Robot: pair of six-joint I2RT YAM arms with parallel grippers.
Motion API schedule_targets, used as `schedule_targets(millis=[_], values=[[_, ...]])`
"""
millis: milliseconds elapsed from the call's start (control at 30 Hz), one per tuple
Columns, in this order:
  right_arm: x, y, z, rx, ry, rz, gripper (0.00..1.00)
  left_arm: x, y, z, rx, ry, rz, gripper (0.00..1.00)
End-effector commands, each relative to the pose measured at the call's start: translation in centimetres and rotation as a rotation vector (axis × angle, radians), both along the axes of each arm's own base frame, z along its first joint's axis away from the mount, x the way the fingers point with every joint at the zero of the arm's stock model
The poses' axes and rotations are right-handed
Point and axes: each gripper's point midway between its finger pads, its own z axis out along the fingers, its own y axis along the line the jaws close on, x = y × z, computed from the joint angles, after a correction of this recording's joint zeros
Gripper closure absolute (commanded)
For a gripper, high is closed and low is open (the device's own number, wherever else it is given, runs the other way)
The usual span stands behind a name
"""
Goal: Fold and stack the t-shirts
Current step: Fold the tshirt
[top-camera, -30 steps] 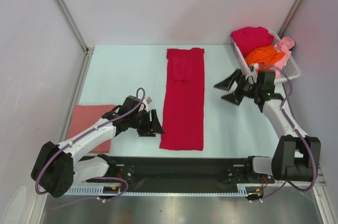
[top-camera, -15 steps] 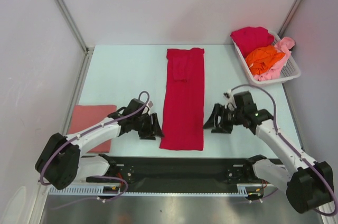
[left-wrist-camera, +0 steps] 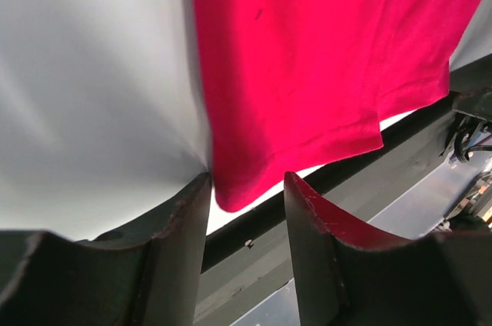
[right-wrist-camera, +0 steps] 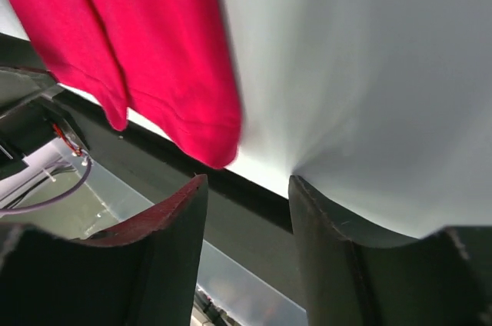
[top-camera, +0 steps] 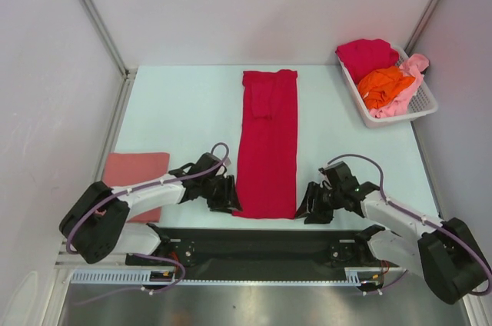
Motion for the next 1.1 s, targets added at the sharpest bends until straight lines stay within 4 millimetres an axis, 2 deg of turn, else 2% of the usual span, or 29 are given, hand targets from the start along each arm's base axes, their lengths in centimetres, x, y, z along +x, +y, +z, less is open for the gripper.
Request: schedule_targets(millis=[0, 233, 533, 633, 700, 733, 767, 800, 867, 1067], values=[[2.1, 1.2, 0.0, 0.036, -0.064, -0.037, 0.49, -0.3, -0.2, -1.0, 0.009, 0.001, 0.005, 0.51], [2.9, 1.7, -0.8, 0.036, -0.051, -0.053, 0.52, -0.4, 0.2, -1.3, 0.031, -0.003, 0.012, 0.56], [1.5, 1.3, -1.7, 0.043, -0.006, -0.082, 0.6, -0.7, 1.1, -1.4, 0.059, -0.017, 0.012, 0.6], [1.1, 1.3, -2.3, 0.05, 0.012, -0.087, 0.66, -0.9, 1.2, -1.6, 0.061, -0.015, 0.007, 0.66], [1.0, 1.4, -2.6, 0.053, 0.019, -0.087, 0.75, -0.7, 1.1, -1.5, 0.059, -0.022, 0.004, 0.76], [0.9, 1.3, -2.7, 0.049, 0.02, -0.087, 0.78, -0.8, 1.1, -1.5, 0.057, -0.021, 0.001, 0.81], [0.9, 1.2, -2.7, 0.046, 0.018, -0.086, 0.85, -0.7, 1.0, -1.4, 0.05, -0.026, -0.002, 0.92], [0.8, 1.1, -2.6, 0.038, 0.017, -0.087, 0.89, -0.8, 0.9, -1.4, 0.047, -0.022, -0.003, 1.0], [0.8, 0.9, -2.4, 0.029, 0.006, -0.08, 1.0, -0.9, 0.8, -1.1, 0.027, -0.023, 0.006, 1.0], [-0.3, 0.2, -1.5, 0.025, 0.0, -0.077, 1.0, -2.3, 0.0, -0.2, -0.072, -0.004, 0.065, 1.0]])
